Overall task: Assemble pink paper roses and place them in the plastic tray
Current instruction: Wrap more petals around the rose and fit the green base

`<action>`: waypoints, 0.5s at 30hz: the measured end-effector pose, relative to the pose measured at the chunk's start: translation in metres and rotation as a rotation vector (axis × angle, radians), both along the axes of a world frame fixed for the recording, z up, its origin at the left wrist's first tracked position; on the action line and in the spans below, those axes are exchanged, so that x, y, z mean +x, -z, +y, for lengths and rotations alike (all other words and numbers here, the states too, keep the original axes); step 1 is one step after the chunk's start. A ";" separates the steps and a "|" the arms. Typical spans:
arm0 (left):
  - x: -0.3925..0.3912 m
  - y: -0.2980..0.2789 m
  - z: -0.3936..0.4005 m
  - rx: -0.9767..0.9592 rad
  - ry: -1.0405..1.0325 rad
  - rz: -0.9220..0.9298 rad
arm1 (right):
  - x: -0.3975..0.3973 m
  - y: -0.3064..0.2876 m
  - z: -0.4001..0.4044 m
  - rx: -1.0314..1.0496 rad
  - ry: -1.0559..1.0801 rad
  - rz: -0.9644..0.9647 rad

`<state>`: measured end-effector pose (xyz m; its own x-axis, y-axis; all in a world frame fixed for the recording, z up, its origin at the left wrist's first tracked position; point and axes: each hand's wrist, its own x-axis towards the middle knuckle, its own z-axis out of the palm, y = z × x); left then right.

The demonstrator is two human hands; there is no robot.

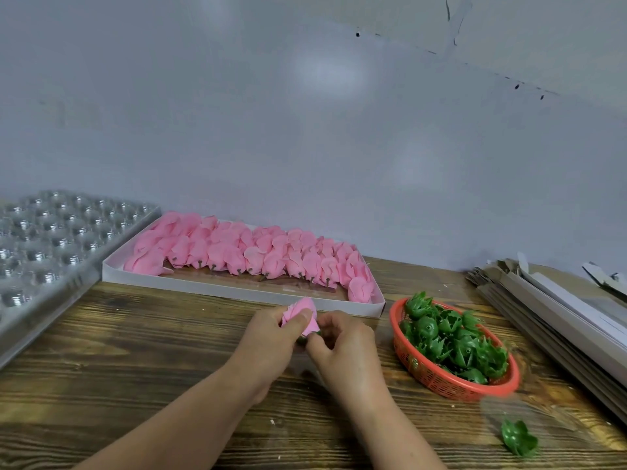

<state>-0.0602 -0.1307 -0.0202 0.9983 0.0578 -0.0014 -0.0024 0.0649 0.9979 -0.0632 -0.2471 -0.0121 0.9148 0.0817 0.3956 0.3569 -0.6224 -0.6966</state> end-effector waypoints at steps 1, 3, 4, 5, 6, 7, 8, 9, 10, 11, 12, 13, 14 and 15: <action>0.000 0.000 0.000 -0.016 -0.008 0.008 | 0.000 0.000 0.000 0.000 0.000 -0.002; 0.001 0.000 -0.001 -0.078 -0.025 0.036 | 0.000 0.000 0.001 0.003 0.005 -0.013; 0.002 0.000 -0.001 -0.109 -0.029 0.051 | 0.000 0.000 0.001 0.006 0.010 -0.019; 0.002 0.000 -0.001 -0.134 -0.031 0.064 | 0.000 0.001 0.001 0.012 0.014 -0.021; 0.003 -0.001 -0.001 -0.159 -0.030 0.074 | 0.000 0.001 0.001 0.024 0.015 -0.018; 0.002 -0.001 -0.001 -0.183 -0.030 0.083 | 0.000 0.001 0.001 0.036 0.016 -0.011; 0.002 -0.002 0.000 -0.203 -0.030 0.091 | 0.000 0.001 0.001 0.049 0.016 -0.007; 0.002 -0.003 0.000 -0.216 -0.029 0.098 | 0.000 0.001 0.001 0.068 0.014 -0.002; 0.001 -0.004 0.000 -0.224 -0.028 0.106 | 0.001 0.001 0.001 0.094 0.012 0.005; 0.001 -0.005 0.001 -0.227 -0.025 0.112 | 0.001 0.001 0.001 0.122 0.011 0.015; 0.001 -0.006 0.001 -0.223 -0.020 0.117 | 0.002 0.002 -0.001 0.147 0.006 0.024; 0.001 -0.007 0.002 -0.213 -0.013 0.123 | 0.002 0.002 -0.002 0.168 -0.003 0.032; 0.000 -0.008 0.002 -0.207 -0.002 0.129 | 0.003 0.002 -0.003 0.184 -0.017 0.041; -0.001 -0.009 0.003 -0.210 0.012 0.134 | 0.003 0.002 -0.004 0.199 -0.030 0.048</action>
<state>-0.0609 -0.1282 -0.0116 0.9890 0.0305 -0.1449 0.1314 0.2697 0.9539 -0.0607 -0.2513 -0.0140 0.9314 0.0337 0.3623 0.3363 -0.4600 -0.8217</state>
